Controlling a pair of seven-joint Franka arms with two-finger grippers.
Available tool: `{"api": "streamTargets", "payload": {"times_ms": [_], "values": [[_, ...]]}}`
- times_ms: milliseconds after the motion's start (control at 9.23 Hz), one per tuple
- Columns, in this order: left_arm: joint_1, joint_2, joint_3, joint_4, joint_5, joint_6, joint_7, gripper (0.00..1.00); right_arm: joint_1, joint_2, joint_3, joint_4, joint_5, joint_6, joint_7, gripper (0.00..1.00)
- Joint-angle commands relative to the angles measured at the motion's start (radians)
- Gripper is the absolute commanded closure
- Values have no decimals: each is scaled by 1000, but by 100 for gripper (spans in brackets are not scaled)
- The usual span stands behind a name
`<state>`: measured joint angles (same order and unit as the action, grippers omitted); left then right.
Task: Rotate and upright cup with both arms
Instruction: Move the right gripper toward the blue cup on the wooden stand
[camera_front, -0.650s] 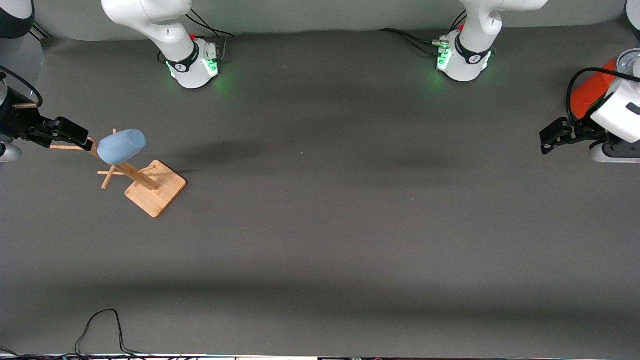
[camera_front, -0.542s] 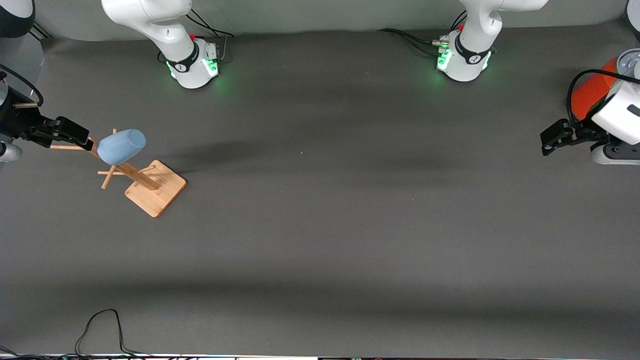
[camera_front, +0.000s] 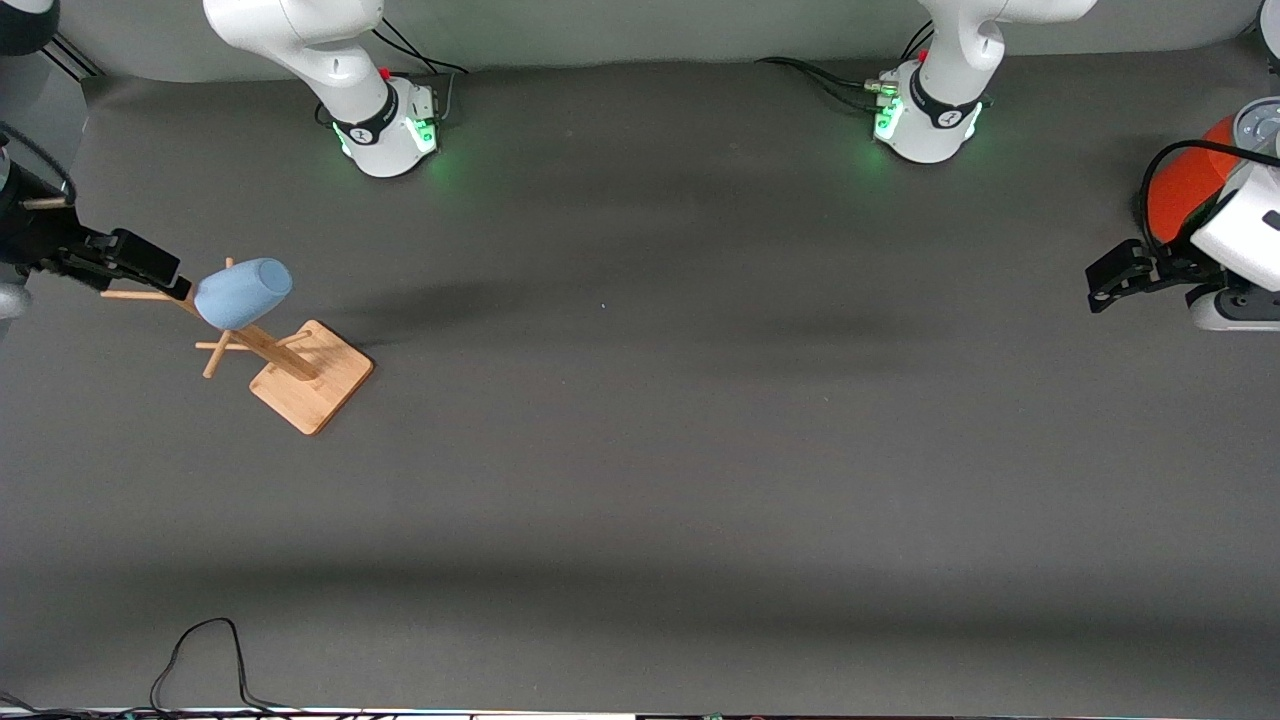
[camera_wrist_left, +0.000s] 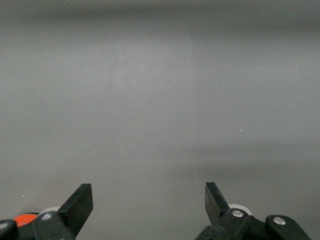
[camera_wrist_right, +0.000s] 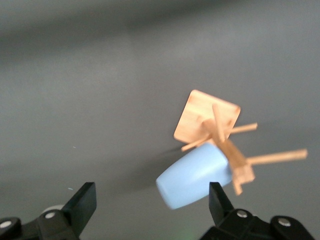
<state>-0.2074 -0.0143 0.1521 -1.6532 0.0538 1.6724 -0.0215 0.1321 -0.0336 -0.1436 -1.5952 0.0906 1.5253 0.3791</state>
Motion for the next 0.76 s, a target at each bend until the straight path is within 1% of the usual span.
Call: {"api": "streamTargets", "payload": {"times_ms": [0, 108, 217, 325, 542, 650], "values": [[-10, 13, 9, 27, 6, -40, -14, 0, -16, 5, -68, -24, 124, -46, 366, 0], [-10, 17, 9, 27, 6, -40, -15, 0, -16, 0, -82, -58, 145, -45, 485, 0], [-12, 23, 7, 27, 6, -42, -15, 0, -16, -2, -83, -95, 146, -31, 565, 0], [-10, 30, 7, 27, 5, -40, -12, 0, -16, -15, -100, -165, 153, 5, 622, 0], [-10, 31, 7, 29, 5, -40, -6, 0, -14, -92, -105, -351, 152, 125, 658, 0], [-10, 31, 7, 29, 6, -42, -12, 0, -14, -121, -105, -423, 153, 157, 662, 0]]}}
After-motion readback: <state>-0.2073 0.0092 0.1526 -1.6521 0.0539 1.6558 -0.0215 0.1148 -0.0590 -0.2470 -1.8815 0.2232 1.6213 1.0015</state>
